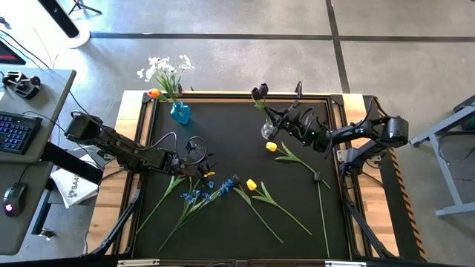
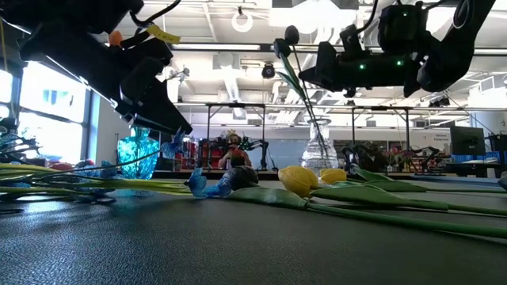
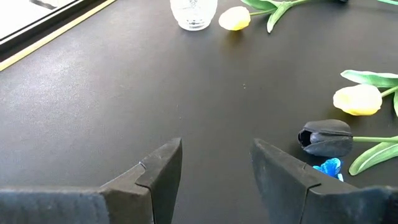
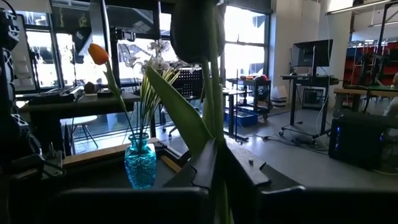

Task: Sort flowers into vase by color
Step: Put the black flower into the transparent vase

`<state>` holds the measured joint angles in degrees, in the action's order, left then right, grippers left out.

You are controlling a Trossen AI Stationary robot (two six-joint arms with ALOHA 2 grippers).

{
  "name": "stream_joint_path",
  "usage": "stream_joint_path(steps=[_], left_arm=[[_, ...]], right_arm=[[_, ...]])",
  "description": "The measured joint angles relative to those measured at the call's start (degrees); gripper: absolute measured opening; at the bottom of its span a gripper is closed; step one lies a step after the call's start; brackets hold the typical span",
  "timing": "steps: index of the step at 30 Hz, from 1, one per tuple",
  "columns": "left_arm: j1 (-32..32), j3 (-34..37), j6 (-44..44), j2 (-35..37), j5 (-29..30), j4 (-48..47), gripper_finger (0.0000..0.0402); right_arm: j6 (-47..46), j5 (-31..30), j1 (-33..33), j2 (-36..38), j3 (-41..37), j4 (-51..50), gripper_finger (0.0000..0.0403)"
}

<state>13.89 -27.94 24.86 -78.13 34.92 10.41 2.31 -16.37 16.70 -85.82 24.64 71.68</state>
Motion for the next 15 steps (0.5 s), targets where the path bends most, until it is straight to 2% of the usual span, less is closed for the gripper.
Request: stream_joint_path(steps=[3, 15], left_arm=[[0.0, 0.0, 0.0, 0.0, 0.0, 0.0, 0.0179], [0.0, 0.0, 0.0, 0.0, 0.0, 0.0, 0.0179]], right_arm=[[-0.4, 0.0, -0.3, 0.0, 0.0, -0.5, 0.0043], [-2.5, 0.0, -0.3, 0.0, 0.0, -3.3, 0.0182]])
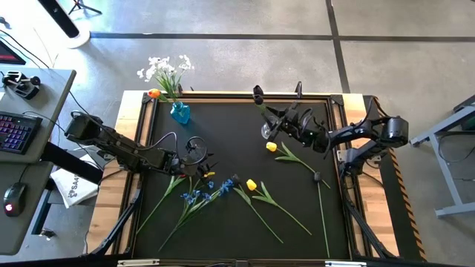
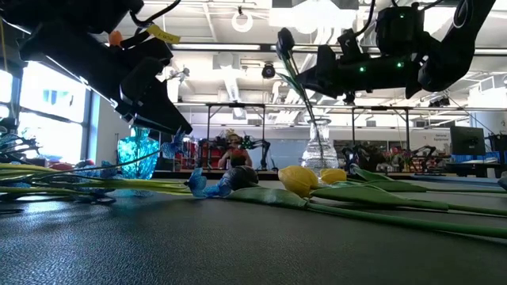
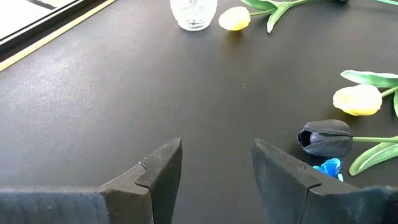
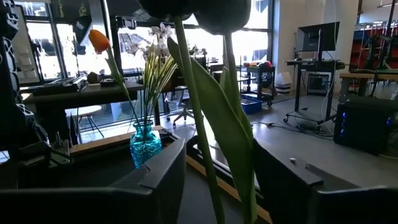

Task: Sort flowers into vase by color
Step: Put the black flower into the transparent vase, then put the orange flower into the blue vase

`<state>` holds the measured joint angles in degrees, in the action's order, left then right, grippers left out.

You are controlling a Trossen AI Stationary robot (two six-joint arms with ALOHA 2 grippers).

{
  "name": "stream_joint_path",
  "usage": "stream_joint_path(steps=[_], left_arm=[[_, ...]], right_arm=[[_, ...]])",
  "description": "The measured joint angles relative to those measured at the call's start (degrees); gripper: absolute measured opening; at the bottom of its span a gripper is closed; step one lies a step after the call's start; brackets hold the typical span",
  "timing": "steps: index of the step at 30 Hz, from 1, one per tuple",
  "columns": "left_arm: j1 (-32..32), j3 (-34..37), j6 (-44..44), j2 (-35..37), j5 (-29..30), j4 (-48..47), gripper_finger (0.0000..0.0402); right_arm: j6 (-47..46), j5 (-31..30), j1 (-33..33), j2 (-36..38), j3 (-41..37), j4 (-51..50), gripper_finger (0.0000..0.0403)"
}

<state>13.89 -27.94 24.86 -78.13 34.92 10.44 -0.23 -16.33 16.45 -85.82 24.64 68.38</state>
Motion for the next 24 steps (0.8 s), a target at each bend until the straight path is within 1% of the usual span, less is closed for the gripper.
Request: stream_joint_path(steps=[6, 11, 16, 24], left_arm=[[0.0, 0.0, 0.0, 0.0, 0.0, 0.0, 0.0179], [0.0, 0.0, 0.1, 0.0, 0.0, 0.0, 0.0179], [0.0, 0.0, 0.3, 0.0, 0.0, 0.0, 0.0179], [0.0, 0.0, 0.4, 0.0, 0.0, 0.0, 0.0179]], right_arm=[[-1.9, 0.0, 0.0, 0.0, 0.0, -0.3, 0.0234], [-2.7, 0.0, 0.0, 0.0, 0.0, -2.7, 0.0263], [-4.5, 0.3, 0.0, 1.7, 0.0, -4.7, 0.0272], [-5.4, 0.3, 0.0, 10.2, 0.0, -15.7, 0.0271]])
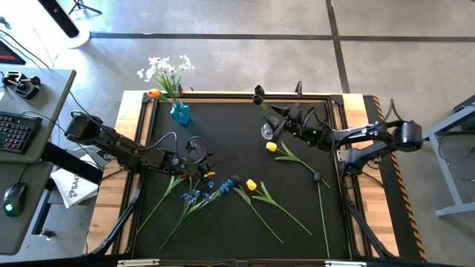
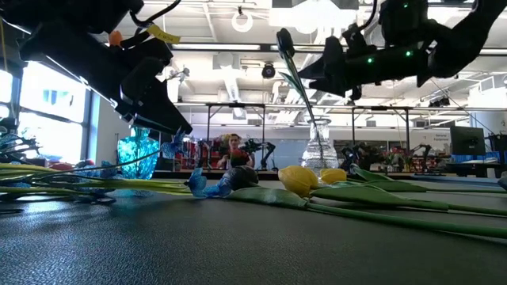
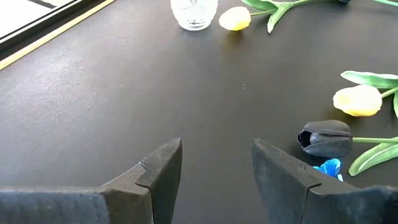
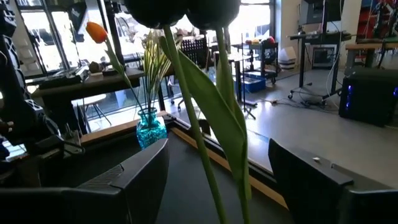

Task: Sort flowers into vase by color
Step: Put the orange flower into the blue vase

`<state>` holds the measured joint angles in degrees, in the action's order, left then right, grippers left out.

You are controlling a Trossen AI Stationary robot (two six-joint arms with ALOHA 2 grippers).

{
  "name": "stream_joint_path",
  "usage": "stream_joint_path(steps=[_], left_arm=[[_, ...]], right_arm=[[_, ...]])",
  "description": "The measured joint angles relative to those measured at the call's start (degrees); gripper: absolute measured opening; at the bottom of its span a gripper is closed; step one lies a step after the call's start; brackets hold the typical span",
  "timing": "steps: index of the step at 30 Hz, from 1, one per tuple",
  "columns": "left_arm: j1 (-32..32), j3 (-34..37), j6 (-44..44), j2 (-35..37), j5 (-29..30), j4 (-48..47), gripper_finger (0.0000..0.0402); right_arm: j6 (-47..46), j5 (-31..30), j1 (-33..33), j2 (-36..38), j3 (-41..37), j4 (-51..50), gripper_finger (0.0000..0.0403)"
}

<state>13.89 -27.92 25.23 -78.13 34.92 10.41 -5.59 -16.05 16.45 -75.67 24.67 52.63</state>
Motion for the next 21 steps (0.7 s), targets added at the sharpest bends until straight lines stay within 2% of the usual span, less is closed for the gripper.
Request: stream_joint_path(steps=[9, 16, 21], left_arm=[[0.0, 0.0, 0.0, 0.0, 0.0, 0.0, 0.0179], [0.0, 0.0, 0.1, 0.0, 0.0, 0.2, 0.0179], [0.0, 0.0, 0.2, 0.0, 0.0, 0.2, 0.0179]], right_arm=[[-2.2, -0.6, -3.4, 11.2, 0.0, -9.5, 0.0270], [-2.0, -12.6, -11.8, 21.4, 0.0, -21.6, 0.0270], [-6.1, -18.3, -19.3, 24.4, 0.0, -29.7, 0.0270]])
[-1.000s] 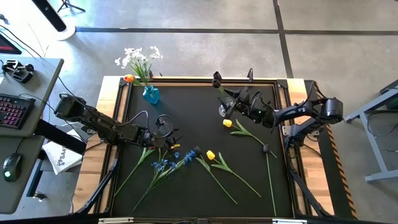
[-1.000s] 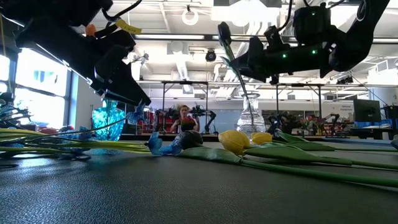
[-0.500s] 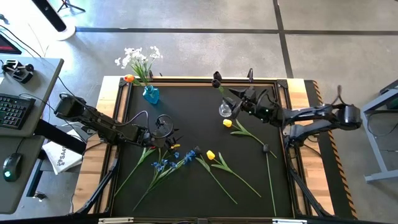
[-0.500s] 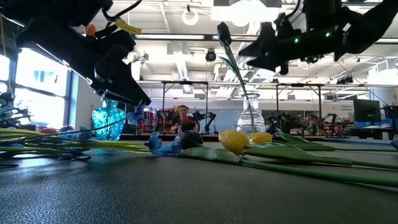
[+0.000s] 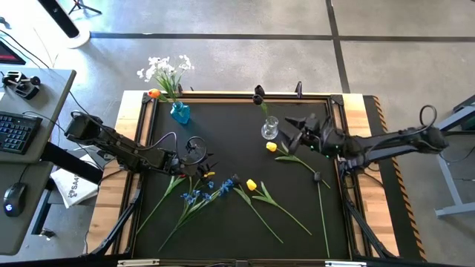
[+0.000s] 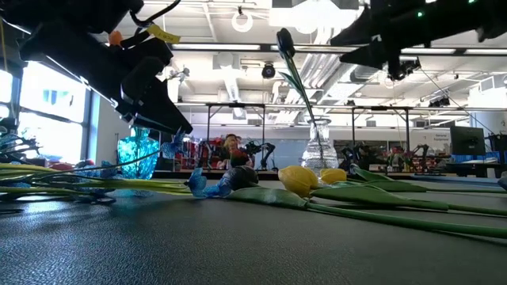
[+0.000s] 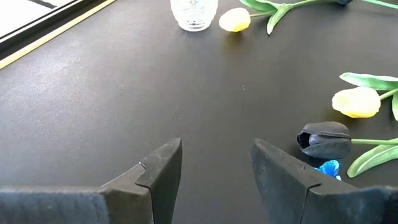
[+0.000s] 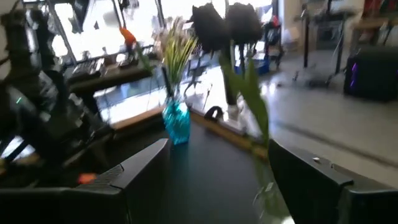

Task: Sort flowers into vase by color
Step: Put the orange flower into the blue vase

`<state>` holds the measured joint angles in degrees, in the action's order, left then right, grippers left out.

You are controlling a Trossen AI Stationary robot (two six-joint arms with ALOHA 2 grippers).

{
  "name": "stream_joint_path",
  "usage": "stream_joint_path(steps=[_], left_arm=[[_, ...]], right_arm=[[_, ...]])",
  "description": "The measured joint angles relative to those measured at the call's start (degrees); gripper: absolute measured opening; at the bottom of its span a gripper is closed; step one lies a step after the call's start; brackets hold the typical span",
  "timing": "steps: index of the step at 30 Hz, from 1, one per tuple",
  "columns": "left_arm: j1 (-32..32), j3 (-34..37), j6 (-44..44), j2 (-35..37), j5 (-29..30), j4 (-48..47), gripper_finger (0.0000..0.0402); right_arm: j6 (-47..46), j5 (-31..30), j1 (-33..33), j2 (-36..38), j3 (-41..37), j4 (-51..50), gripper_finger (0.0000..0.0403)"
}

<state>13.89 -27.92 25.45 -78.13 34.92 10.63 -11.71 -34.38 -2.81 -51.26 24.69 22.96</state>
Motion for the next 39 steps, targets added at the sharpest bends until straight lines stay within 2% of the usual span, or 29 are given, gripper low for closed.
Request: stream_joint_path(steps=[12, 18, 23, 26, 30, 35, 39], left_arm=[[0.0, 0.0, 1.0, 0.0, 0.0, 0.0, 0.0179], [0.0, 0.0, 0.9, 0.0, -0.9, 0.0, 0.0179], [0.0, -0.4, 0.4, 0.0, -7.7, -3.2, 0.0179], [0.0, -3.0, 4.3, 0.1, -12.0, -12.2, 0.0179], [0.4, -8.8, 12.7, 0.2, -20.4, -32.4, 0.0179], [5.2, -15.3, 25.1, 0.2, -22.9, -54.3, 0.0179], [10.2, -18.0, 36.0, 0.2, -25.0, -65.1, 0.0179]], right_arm=[[-25.1, -0.4, -13.5, -0.2, 0.0, -22.1, 0.0270], [-25.2, 0.3, -18.3, -0.5, 0.0, -22.7, 0.0270], [-24.2, -2.5, -19.4, -1.2, 0.0, -22.3, 0.0270], [-24.0, -3.6, -19.3, -1.6, 0.0, -22.2, 0.0270], [-23.1, -4.8, -19.3, -2.0, 0.0, -21.9, 0.0270], [-21.4, -4.9, -19.3, -2.1, 0.0, -21.9, 0.0270], [-21.2, -4.9, -19.3, -2.1, 0.0, -21.9, 0.0270]])
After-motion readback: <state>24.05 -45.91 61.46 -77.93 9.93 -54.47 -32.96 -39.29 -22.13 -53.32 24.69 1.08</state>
